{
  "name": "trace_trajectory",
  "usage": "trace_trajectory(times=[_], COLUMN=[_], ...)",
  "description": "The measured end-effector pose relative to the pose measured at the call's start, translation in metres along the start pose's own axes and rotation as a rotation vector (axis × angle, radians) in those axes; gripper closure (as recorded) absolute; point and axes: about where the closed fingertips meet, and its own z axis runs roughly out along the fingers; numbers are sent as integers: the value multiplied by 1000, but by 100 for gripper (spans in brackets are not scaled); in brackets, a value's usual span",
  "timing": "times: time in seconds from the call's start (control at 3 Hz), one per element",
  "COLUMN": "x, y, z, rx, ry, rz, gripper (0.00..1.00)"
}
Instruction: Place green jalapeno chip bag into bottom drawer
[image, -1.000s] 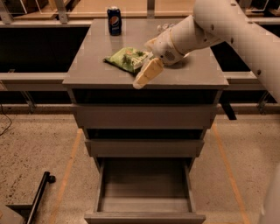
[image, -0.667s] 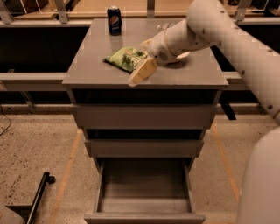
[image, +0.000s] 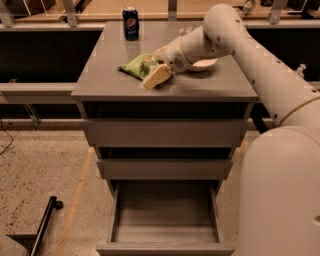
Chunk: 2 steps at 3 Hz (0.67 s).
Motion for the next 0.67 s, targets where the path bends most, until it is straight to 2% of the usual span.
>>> trace_trajectory(times=[0.67], x=[12], y=[-12], z=[5], rx=[18], ry=[-12], rz=[35], gripper=[62])
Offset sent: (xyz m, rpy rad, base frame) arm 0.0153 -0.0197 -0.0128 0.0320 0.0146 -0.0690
